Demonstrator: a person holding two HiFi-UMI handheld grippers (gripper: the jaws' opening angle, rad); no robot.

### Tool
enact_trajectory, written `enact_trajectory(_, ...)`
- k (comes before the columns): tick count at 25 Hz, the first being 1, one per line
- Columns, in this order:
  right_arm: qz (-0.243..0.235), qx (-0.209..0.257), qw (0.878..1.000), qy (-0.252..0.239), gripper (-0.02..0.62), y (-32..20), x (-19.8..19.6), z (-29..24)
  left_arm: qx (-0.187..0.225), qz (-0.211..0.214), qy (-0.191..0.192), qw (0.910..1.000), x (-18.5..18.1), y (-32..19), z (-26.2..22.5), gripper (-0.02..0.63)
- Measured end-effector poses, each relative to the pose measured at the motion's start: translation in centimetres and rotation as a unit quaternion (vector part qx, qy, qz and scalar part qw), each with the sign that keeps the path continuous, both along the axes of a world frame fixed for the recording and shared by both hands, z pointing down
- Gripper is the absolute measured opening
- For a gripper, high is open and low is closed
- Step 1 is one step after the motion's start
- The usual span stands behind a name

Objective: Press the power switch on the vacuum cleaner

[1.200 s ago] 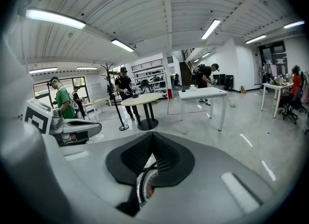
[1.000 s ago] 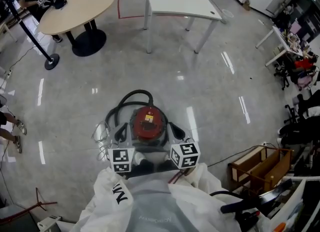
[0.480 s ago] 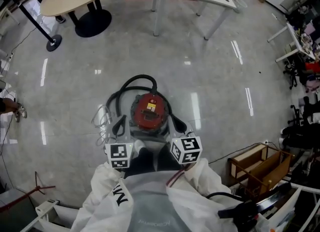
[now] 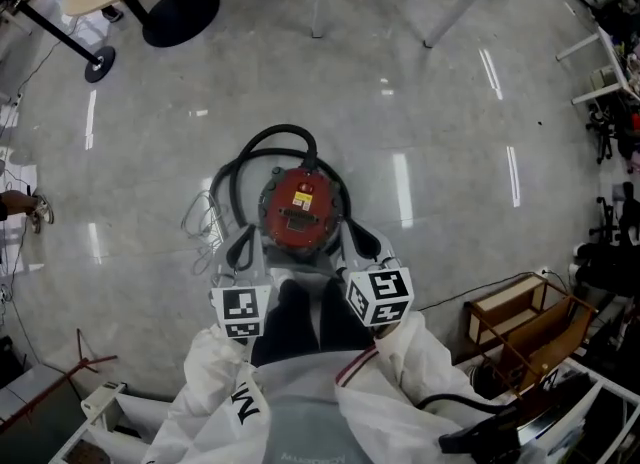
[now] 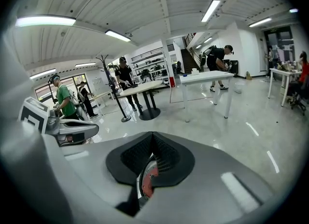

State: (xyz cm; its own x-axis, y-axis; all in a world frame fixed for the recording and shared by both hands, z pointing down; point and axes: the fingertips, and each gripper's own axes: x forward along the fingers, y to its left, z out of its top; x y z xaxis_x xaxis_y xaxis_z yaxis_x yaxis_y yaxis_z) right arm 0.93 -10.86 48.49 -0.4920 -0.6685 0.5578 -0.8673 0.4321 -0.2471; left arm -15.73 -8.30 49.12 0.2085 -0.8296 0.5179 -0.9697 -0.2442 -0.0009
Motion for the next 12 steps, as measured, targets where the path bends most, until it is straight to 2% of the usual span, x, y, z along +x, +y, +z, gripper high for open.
enact_trajectory(12,0.006,-0.032,0.999,-0.007,0.001,-2.5,0.7,5.4,-0.035,0.012,-0.014,0.9992,1.7,-3.2,5.1,0.0)
